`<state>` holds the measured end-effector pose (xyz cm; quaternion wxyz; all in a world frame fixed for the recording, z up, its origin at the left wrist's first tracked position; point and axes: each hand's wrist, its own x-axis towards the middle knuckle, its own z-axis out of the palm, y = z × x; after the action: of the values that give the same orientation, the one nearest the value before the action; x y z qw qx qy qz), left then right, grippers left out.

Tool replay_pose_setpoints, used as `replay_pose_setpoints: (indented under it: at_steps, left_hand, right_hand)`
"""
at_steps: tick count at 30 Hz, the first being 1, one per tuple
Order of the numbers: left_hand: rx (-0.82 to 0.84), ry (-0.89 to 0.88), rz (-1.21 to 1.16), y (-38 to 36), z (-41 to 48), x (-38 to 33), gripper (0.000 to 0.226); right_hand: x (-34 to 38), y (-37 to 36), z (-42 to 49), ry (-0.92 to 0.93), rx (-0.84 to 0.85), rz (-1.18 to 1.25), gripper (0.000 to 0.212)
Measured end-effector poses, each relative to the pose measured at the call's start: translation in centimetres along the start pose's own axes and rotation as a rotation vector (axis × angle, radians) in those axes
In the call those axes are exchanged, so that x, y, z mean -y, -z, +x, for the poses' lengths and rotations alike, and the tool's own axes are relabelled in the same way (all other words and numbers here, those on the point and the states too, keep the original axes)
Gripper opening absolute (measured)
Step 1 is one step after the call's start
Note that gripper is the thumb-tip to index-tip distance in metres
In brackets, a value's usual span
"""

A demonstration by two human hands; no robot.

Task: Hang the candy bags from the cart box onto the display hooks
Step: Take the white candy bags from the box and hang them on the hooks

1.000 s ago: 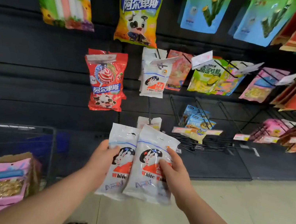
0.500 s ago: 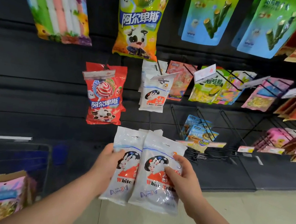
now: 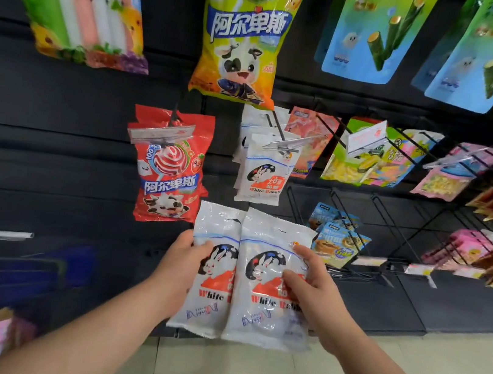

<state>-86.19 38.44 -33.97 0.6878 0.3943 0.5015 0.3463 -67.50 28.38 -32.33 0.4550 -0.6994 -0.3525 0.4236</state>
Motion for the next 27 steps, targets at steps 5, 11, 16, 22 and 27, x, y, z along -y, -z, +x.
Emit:
replay_pose_setpoints:
  at_steps: [5, 11, 16, 22, 27]
  left_hand:
    - [-0.005, -0.022, 0.006, -0.7, 1.2, -0.3, 0.014]
    - [-0.013, -0.091, -0.066, -1.7, 4.2, -0.7, 0.015]
    - [-0.004, -0.127, -0.132, -2.4, 6.1, -1.1, 0.017]
    - [-0.024, -0.16, -0.136, -3.1, 8.6, -0.9, 0.019]
    - [-0.048, -0.21, -0.134, -3.4, 10.1, -0.6, 0.016]
  right_hand:
    - [0.5, 0.4, 2.1, 0.078, 0.017, 0.034, 0.04]
    - [0.3, 1.1, 6.9, 0.227, 0.061, 0.052, 0.041]
    - [1.0, 1.9, 9.8, 0.336, 0.106, 0.08, 0.045]
    - [1.2, 2.0, 13.1, 0.443, 0.131, 0.096, 0.047]
    - [1.5, 2.1, 14.8, 0.527, 0.132, 0.12, 0.05]
